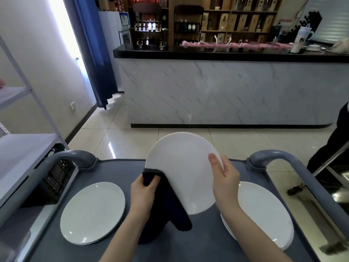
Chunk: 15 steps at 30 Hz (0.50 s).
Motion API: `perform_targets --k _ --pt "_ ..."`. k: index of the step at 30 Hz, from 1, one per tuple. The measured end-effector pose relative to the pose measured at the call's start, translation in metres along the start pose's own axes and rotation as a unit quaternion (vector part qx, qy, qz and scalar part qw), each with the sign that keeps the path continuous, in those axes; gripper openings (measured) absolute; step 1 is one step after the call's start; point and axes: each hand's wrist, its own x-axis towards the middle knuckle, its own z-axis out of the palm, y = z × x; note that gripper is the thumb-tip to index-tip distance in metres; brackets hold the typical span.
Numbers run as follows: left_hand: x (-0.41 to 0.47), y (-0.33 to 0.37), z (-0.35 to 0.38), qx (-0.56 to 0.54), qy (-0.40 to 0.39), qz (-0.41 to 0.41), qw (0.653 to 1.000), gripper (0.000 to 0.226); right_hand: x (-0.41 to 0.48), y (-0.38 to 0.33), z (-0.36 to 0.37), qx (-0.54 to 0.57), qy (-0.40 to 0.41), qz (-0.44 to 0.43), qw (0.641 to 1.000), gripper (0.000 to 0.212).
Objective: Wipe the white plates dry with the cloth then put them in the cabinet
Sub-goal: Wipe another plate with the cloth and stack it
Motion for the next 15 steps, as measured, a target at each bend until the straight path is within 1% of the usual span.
perform_targets --k 2,4,5,7,9,10,11,13,15 --pt "0.003 0.001 0.0 -0.003 0.005 0.011 1.0 0.016 -0.003 0.005 -0.001 -0.021 -0.014 -0.007 1.0 0.043" --pt "0.011 0.008 -0.003 0.027 -0.005 0.055 0.998 0.018 0.001 0.009 -0.007 -0.041 -0.051 -0.025 0.998 0.042" --pt "0.015 0.015 -0.006 0.055 -0.017 0.086 0.995 0.019 0.004 0.01 -0.011 -0.058 -0.083 -0.045 0.994 0.041" --pt "0.022 0.027 -0.008 0.14 -0.058 0.149 0.977 0.019 0.009 0.01 -0.015 -0.109 -0.171 -0.084 0.976 0.028" --pt "0.023 0.033 -0.003 0.209 -0.113 0.194 0.952 0.016 0.01 0.01 -0.014 -0.148 -0.256 -0.097 0.95 0.015" --pt "0.022 0.033 0.0 0.227 -0.13 0.206 0.943 0.014 0.009 0.01 -0.013 -0.155 -0.274 -0.1 0.944 0.015" --pt "0.022 0.032 0.003 0.237 -0.131 0.209 0.94 0.012 0.008 0.01 -0.012 -0.155 -0.273 -0.104 0.944 0.016" --pt "0.023 0.027 0.002 0.24 -0.109 0.2 0.944 0.01 0.008 0.01 -0.012 -0.136 -0.241 -0.11 0.955 0.019" --pt "0.025 0.018 -0.003 0.204 -0.096 0.161 0.961 0.013 0.008 0.011 -0.015 -0.086 -0.19 -0.082 0.975 0.02"
